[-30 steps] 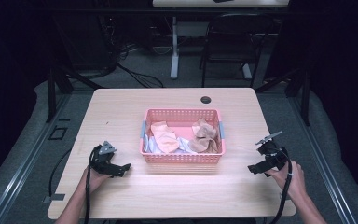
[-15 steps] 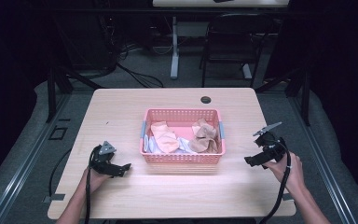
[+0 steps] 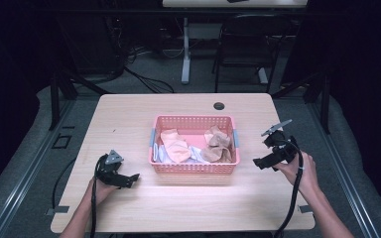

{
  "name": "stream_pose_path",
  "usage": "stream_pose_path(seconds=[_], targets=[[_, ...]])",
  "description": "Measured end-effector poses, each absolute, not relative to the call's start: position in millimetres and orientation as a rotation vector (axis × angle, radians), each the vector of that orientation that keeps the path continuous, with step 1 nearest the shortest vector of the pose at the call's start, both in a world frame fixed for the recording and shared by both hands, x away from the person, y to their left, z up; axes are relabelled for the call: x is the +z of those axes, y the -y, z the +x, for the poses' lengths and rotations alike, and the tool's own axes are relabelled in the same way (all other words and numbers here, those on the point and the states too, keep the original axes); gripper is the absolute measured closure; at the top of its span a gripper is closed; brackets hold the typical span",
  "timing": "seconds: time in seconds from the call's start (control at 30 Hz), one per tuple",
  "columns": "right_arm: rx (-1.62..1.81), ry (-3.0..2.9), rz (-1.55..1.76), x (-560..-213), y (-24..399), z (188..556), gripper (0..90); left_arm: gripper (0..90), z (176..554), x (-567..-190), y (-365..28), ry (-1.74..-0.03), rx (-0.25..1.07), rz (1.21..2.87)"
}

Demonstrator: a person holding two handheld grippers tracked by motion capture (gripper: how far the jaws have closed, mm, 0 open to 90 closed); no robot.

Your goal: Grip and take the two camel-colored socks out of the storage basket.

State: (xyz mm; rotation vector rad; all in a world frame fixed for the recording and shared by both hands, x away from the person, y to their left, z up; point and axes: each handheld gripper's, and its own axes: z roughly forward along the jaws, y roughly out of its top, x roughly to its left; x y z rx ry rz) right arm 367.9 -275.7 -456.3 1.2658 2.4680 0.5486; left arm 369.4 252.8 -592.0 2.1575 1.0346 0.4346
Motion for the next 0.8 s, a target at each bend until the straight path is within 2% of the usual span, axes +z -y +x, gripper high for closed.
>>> stream_pose_path(seconds=[0.43,0.8], targets=[[0.601,-2.486,1.182,-429.8,244.7,389.2,2.3,0.0,369.5,-592.2,-252.6,-1.035,0.438,2.156],[0.613,-2.544,1.112,-422.4,209.9,412.1,0.3,0.0,369.6,-592.3,-252.6,-1.034,0.437,2.155]])
